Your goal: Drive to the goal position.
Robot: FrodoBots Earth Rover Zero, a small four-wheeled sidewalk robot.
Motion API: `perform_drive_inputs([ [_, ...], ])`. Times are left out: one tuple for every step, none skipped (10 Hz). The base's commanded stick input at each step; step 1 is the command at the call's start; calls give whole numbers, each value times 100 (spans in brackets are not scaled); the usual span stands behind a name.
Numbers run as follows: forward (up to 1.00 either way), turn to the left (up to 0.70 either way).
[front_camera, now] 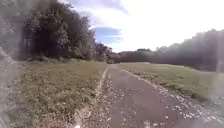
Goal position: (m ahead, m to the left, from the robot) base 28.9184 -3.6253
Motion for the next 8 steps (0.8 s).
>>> perform_drive_inputs([
  [70,0],
  [70,0],
  [70,0],
  [70,-7],
  [70,-30],
  [70,-35],
  [70,-35],
  [70,-35],
])
